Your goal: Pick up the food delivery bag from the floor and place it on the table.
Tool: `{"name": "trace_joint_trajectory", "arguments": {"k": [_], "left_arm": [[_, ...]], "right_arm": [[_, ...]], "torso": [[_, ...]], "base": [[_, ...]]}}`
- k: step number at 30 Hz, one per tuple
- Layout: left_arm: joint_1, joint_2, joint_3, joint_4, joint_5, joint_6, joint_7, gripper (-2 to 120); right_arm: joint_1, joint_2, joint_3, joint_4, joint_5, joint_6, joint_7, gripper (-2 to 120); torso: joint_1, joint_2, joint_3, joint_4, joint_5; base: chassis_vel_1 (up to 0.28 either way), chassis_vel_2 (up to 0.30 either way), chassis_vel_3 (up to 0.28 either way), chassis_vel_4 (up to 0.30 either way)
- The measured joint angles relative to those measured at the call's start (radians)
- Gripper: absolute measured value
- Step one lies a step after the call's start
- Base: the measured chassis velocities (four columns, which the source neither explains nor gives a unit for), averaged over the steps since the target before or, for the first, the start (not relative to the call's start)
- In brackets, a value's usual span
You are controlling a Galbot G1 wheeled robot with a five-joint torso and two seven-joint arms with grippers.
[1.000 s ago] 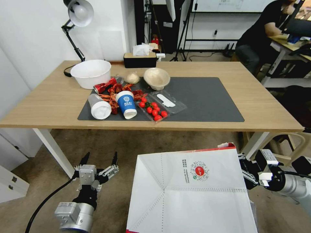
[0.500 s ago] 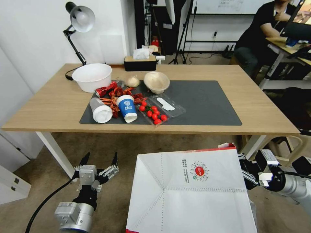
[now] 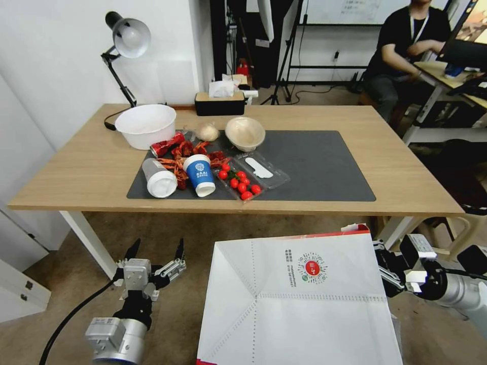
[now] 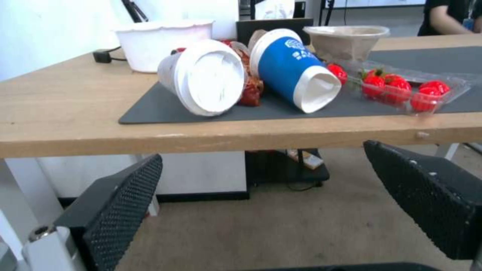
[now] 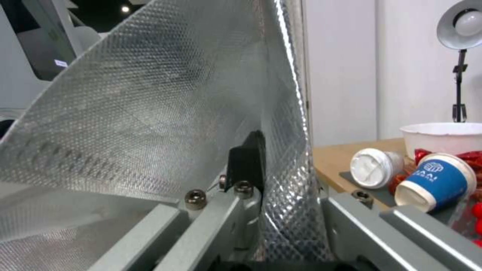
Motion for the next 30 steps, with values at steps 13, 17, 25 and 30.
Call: {"name": "trace_joint_trajectory", "arguments": {"k": [13,17,25,30], "left_arm": [[-0.002,0.001,0.000,0.000,0.000,0.000,0.000,100],[-0.001,0.001,0.001,0.001,0.000,0.000,0.000,100],[-0.001,-0.005,0.000,0.006,0.000,-0.006,0.008,100],[0.000,-0.006,0.001,0.008,-0.001,-0.021,0.011,100]], "right_arm": [[-0.001,0.004,0.001,0.000,0.001,0.002,-0.001,0],[-0.001,0.007,-0.001,0.000,0.000,0.002,-0.001,0],[-0.002,0.007,-0.001,-0.002,-0.002,0.003,-0.002,0],[0.002,0.006,-0.003,-0.003,-0.002,0.003,-0.002,0]], "torso": [[0.037,0.084,0.047,0.0000,0.0000],[0.046,0.103,0.057,0.0000,0.0000],[0.063,0.142,0.079,0.0000,0.0000],[0.069,0.154,0.085,0.0000,0.0000]], "base": [[0.000,0.000,0.000,0.000],[0.000,0.000,0.000,0.000],[0.000,0.000,0.000,0.000],[0.000,0.000,0.000,0.000]]}}
